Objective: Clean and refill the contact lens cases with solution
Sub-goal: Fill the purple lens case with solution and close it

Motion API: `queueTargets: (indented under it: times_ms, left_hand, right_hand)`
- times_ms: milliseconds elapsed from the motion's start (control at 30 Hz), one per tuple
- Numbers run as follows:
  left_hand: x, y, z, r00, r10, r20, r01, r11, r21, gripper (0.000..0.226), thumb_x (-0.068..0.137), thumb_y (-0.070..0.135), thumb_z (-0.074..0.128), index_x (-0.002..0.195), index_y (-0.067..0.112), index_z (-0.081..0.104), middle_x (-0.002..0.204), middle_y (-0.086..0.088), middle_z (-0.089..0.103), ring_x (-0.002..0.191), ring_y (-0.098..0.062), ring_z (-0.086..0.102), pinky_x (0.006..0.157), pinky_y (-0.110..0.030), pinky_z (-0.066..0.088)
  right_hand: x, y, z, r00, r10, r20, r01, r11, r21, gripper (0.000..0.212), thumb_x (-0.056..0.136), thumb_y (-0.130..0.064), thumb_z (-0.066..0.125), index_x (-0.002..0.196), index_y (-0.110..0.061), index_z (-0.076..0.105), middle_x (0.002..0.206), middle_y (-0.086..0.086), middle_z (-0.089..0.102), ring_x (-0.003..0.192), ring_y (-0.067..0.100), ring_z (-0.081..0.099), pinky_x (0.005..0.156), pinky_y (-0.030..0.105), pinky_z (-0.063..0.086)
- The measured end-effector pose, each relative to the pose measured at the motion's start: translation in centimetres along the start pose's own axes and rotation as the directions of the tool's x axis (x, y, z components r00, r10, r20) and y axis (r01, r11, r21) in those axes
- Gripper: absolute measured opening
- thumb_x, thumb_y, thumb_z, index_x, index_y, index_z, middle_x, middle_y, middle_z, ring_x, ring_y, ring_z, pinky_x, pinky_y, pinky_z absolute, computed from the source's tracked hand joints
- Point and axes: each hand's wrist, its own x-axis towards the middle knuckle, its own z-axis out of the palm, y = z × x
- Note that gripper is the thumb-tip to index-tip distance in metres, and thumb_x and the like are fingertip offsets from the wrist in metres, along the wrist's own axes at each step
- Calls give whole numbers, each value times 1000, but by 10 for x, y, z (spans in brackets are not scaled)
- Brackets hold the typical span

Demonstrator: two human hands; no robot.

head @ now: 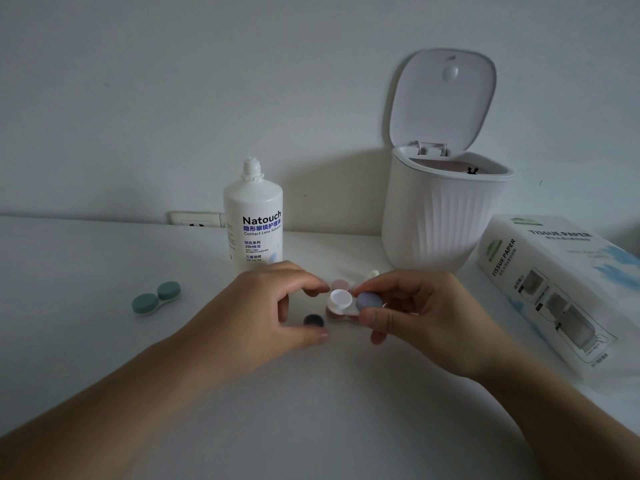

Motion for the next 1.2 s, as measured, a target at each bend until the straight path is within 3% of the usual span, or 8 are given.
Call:
queueTargets:
  times_ms: [100,233,367,533,667,833,1000,1200]
  left_hand:
    - [-2,-2,2,999,-36,-12,37,997,64,44,75,51,77,116,44,65,106,35,60,72,-11,60,63,-26,51]
    - [-2,-2,9,995,-92,38,88,992,94,29,79,51,70,107,47,63,80,49,53,61,1,56,56,-20,39]
    - [0,-3,9,993,-98,59,95,995,37,30,81,45,72,111,46,66,93,30,67,60,-8,59,58,-28,52]
    - [3,-4,3,992,-27,-126,13,994,-111,26,89,27,73,114,35,72,96,19,64,70,-13,57,63,-10,42]
    - [3,0,2,987,-17,-158,-27,962,-272,19,96,38,56,108,43,71,86,21,61,72,-10,55,66,-9,39]
    - [3,4,3,983,-57,-174,-29,890,-456,24,76,51,77,92,36,67,78,18,67,64,-20,51,57,-17,44]
    - [0,6,4,989,-43,-142,-30,881,-473,40,68,57,79,96,32,68,71,-11,64,67,-39,53,59,-46,47]
    - [-1,7,5,996,-25,-86,-12,913,-408,37,70,56,78,99,35,71,69,-4,60,64,-29,55,58,-33,45]
  right_hand:
    - [0,1,1,1000,-5,-7,5,1000,-31,26,72,-38,78,95,-27,78,88,-20,76,61,16,72,62,19,54]
    - [1,4,0,1000,-1,-5,1,999,-52,26,73,-37,80,97,-26,77,93,-19,76,60,16,72,61,20,54]
    - [1,5,-1,1000,-8,-8,7,998,-61,25,75,-35,80,98,-25,78,91,-14,77,60,18,72,62,25,56]
    - [1,5,-2,1000,-17,-8,16,998,-62,25,76,-36,79,97,-23,78,88,-19,76,59,17,71,60,19,53]
    - [1,5,-2,1000,-12,-3,12,998,-54,16,82,-21,81,96,-28,78,87,-19,76,58,15,71,59,19,53]
    - [1,4,-1,1000,11,4,-10,994,-106,16,84,-18,81,98,-25,77,89,-23,74,60,18,72,61,22,55]
    - [0,1,1,999,29,18,-26,989,-146,18,83,-19,82,100,-22,76,80,-30,71,58,11,72,57,11,47]
    - [-2,-4,3,999,29,15,-26,989,-143,16,82,-20,82,97,-22,77,78,-25,72,57,11,72,57,9,46]
